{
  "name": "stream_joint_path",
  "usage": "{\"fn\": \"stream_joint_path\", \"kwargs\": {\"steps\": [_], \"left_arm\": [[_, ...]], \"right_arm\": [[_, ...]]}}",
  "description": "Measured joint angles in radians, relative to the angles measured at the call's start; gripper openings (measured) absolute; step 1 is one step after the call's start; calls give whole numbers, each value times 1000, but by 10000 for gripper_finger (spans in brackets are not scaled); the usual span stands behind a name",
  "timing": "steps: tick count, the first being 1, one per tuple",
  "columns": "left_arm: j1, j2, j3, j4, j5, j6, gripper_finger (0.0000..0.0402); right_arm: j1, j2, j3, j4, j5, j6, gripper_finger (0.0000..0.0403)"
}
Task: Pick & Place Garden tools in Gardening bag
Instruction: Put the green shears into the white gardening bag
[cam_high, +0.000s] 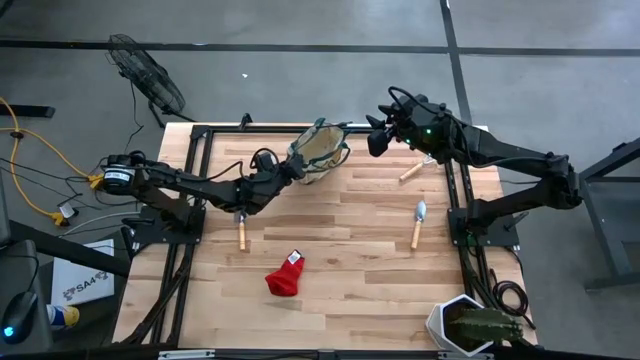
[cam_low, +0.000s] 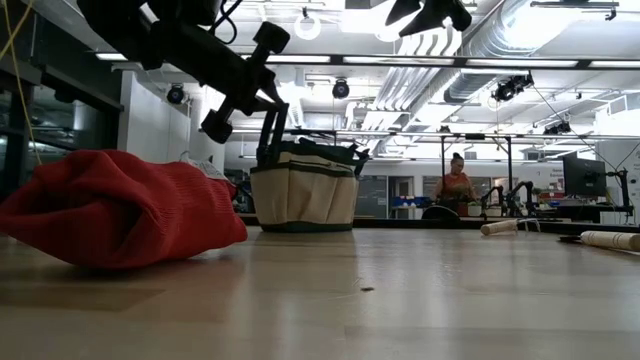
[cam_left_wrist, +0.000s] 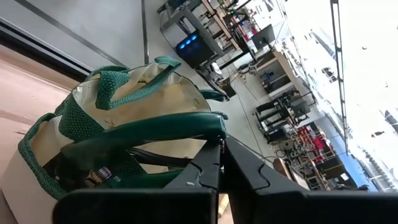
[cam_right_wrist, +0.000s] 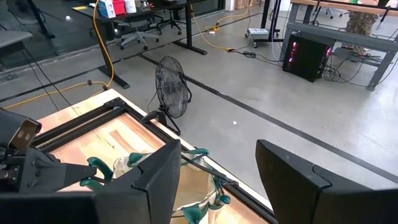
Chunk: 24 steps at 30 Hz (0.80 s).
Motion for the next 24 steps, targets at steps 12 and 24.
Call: {"fn": "stream_joint_path", "kwargs": {"steps": [12, 24], "left_arm": [[0, 0, 0, -1, 0, 1, 94], [0, -118, 0, -223, -3, 4, 177]], "right_arm": [[1, 0, 0, -10, 0, 0, 200], [1, 0, 0, -11, -1, 1, 200]]}}
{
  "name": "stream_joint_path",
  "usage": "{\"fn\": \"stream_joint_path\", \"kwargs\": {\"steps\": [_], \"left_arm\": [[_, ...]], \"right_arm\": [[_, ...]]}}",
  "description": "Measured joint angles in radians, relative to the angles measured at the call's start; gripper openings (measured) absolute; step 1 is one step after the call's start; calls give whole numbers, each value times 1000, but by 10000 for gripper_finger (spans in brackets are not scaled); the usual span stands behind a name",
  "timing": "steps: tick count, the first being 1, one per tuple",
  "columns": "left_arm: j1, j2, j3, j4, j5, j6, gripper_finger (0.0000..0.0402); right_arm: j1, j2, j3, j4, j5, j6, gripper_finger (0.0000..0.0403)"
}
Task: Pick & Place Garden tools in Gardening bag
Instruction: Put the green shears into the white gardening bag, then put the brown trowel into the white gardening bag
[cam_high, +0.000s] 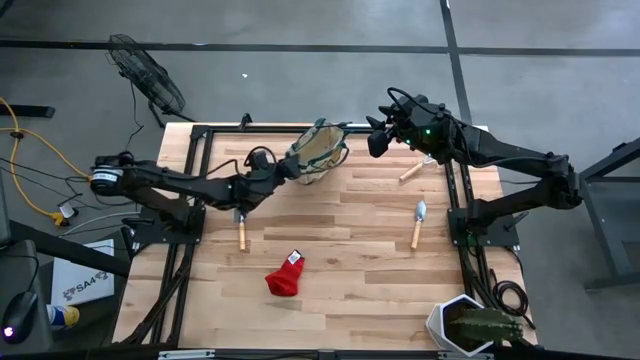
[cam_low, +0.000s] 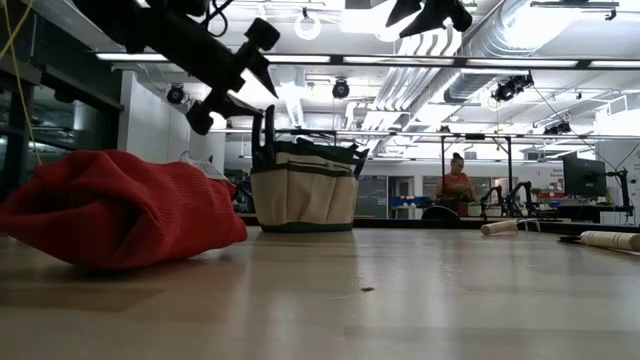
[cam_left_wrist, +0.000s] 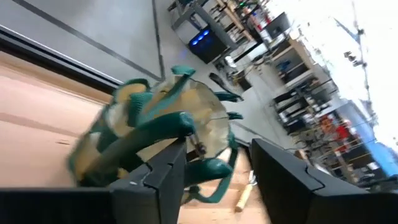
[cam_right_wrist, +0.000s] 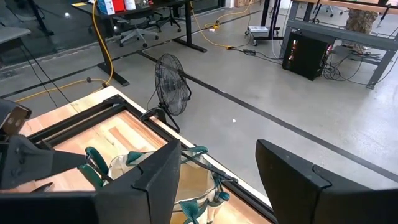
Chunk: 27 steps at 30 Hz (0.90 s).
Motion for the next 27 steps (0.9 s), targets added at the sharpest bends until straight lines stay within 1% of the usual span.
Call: {"fn": "stream_joint_path", "kwargs": {"steps": [4, 9, 17, 22, 27], "left_arm": [[0, -55, 0, -66, -6, 29, 182], [0, -101, 0, -97, -6, 81, 182], [0, -157, 0, -103, 35, 168, 182], [0, -187, 0, -139, 57, 208, 182], [0, -213, 0, -180, 77, 233, 182]], "right_arm": [[0, 0, 0, 0, 0, 0, 200], [0, 0, 0, -1, -3, 2, 200], [0, 0, 0, -77, -31, 102, 200], [0, 0, 0, -162, -85, 189, 200], [1, 0, 0, -250, -190, 314, 200]]}}
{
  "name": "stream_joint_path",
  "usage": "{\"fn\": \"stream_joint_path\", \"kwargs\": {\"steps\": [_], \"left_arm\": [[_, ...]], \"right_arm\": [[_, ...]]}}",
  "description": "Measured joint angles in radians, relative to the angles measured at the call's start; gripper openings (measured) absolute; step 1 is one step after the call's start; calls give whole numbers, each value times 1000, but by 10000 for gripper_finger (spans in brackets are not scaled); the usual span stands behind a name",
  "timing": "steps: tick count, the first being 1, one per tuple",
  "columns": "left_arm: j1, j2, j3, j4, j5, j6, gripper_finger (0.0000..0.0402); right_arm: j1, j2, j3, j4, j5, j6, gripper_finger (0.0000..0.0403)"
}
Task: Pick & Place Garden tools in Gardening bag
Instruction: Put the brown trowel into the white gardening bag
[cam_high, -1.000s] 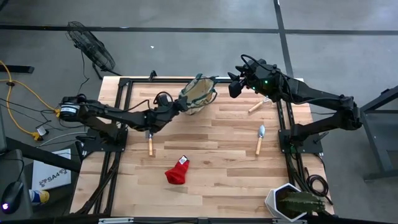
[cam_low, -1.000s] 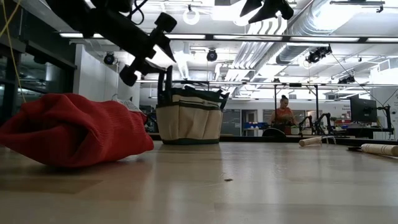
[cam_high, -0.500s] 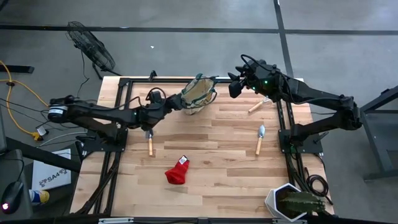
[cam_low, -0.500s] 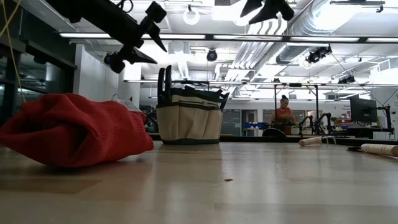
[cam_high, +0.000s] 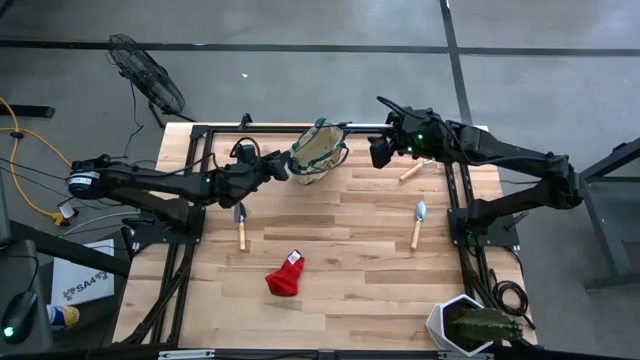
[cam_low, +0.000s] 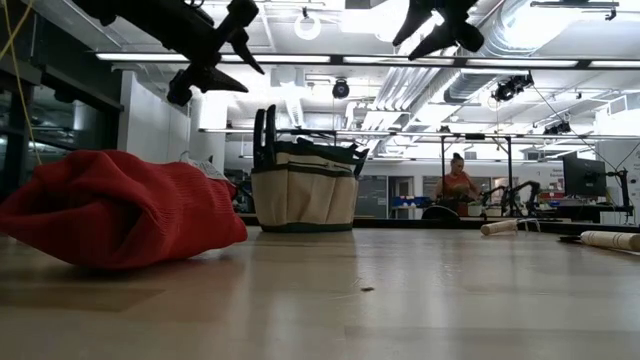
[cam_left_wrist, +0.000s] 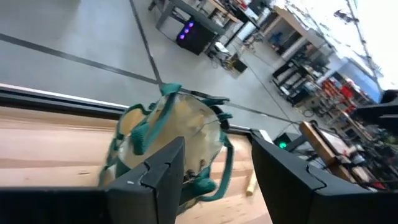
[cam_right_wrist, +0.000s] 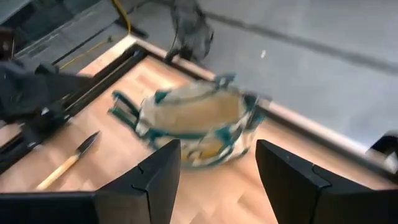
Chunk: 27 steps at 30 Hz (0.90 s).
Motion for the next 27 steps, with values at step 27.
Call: {"fn": "stream_joint_path", "kwargs": {"steps": [27], "left_arm": [[0, -20, 0, -25, 260, 232, 182]], "right_arm": [[312, 157, 0, -615, -15, 856, 200]]}}
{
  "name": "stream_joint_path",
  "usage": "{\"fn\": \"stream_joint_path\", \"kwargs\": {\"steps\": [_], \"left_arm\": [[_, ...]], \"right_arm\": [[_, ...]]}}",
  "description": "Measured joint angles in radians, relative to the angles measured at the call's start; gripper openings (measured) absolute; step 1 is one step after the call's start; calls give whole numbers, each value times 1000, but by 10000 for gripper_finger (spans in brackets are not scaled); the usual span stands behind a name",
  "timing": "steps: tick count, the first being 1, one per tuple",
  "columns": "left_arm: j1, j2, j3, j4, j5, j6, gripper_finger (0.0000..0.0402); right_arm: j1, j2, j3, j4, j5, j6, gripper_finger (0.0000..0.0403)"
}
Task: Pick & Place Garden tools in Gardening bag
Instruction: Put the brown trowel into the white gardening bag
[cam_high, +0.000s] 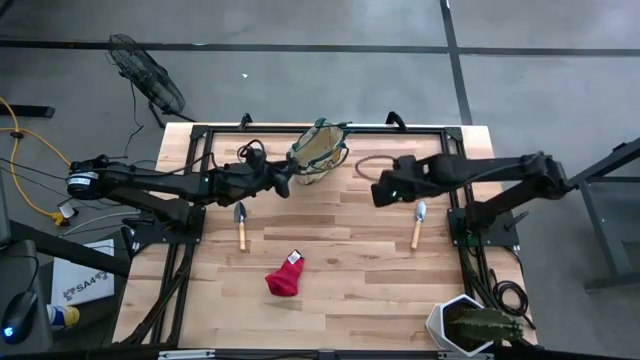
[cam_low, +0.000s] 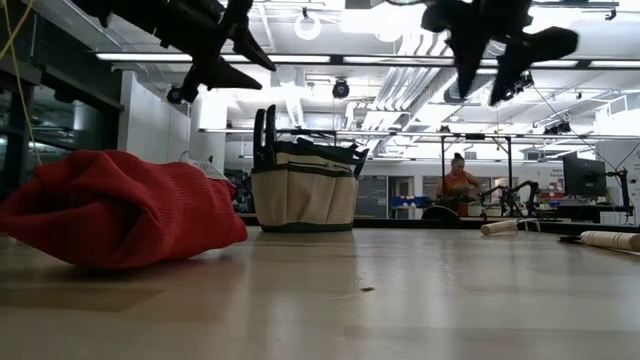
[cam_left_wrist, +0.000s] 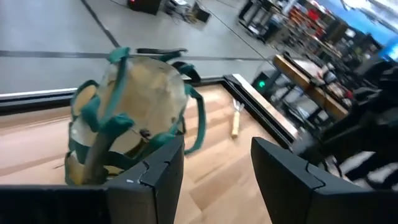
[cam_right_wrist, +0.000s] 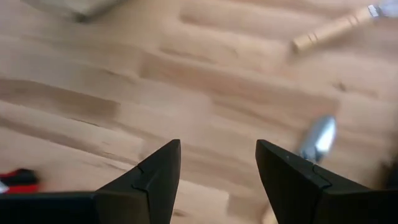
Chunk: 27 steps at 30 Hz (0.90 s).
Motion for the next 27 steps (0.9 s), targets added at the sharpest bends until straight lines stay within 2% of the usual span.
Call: {"fn": "stream_joint_path", "kwargs": {"steps": [6, 17, 27], "left_arm": [[0, -32, 0, -20, 58, 55, 182], [0, -131, 0, -159, 59, 82, 182], [0, -186, 0, -257, 58, 82, 182]], "right_arm": [[65, 72, -10, -70, -34, 129, 200], [125, 64, -217, 60, -114, 311, 200], [121, 63, -322, 147, -176, 363, 200]]}}
